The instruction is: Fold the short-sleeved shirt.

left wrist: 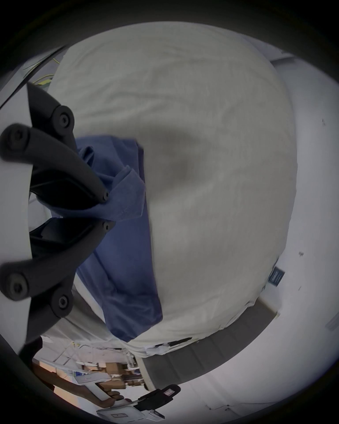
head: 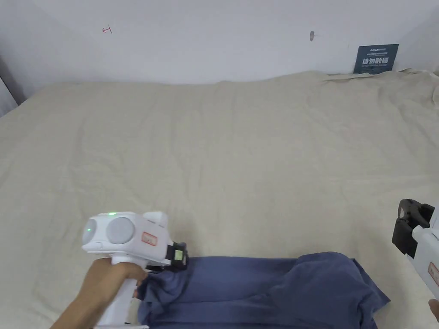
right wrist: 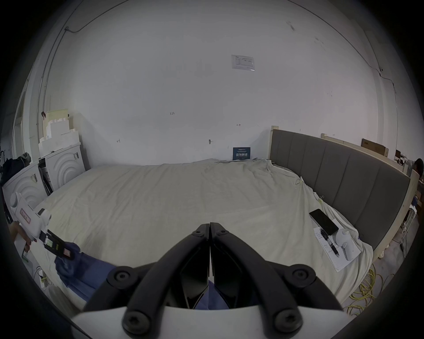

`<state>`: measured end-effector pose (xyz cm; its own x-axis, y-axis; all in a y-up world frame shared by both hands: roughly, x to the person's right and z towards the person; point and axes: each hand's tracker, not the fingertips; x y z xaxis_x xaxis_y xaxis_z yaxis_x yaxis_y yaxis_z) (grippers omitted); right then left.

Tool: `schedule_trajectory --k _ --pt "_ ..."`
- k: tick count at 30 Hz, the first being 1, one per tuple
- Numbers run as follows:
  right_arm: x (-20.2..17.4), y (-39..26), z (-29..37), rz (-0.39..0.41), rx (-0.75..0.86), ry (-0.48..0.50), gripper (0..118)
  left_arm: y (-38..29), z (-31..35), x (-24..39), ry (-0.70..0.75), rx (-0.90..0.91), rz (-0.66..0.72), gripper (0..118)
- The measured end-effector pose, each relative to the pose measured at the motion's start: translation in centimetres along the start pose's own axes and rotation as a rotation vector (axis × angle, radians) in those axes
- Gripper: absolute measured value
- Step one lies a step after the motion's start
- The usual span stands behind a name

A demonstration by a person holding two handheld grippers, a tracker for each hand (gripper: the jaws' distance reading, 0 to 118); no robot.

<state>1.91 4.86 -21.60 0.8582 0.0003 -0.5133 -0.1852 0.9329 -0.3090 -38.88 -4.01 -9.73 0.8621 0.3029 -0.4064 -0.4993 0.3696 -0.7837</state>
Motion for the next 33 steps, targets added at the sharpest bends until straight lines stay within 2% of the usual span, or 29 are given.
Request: schedule_trajectory --k 7,15,17,19,21,22,30,33 --pt "1.7 -0.6 0.3 -0.019 0.004 -0.020 0 0.3 -4.7 6.3 -0.070 -0.042 -0.057 5" --pt "3.1 -1.1 0.9 -0.031 0.005 -0.046 0 -0.2 -8.8 8.3 0.018 -0.075 -0.070 7" --pt "3.4 -1.2 0.9 -0.032 0.004 -0.051 0 -0.3 -8.6 8.2 0.022 -0.068 -0.066 23" --pt "3.5 -1.2 0.9 -0.032 0.002 -0.054 0 -0.2 -8.3 8.0 0.009 -0.059 -0.071 71" --pt "3.5 -1.3 0.9 -0.033 0.001 -0.054 0 -0.4 -7.4 8.2 0.007 -0.037 -0.096 112" --pt "3.4 -1.3 0.9 -0.032 0.000 -0.053 0 -0.4 -6.8 8.2 0.013 -0.024 -0.114 118" --pt "2.4 -1.0 0.9 -0.024 0.004 -0.034 0 -0.7 0.9 5.9 0.004 0.213 -0.094 118" --pt "2.1 -0.8 0.8 -0.018 0.006 -0.025 0 -1.3 3.1 4.4 0.045 0.316 -0.051 118"
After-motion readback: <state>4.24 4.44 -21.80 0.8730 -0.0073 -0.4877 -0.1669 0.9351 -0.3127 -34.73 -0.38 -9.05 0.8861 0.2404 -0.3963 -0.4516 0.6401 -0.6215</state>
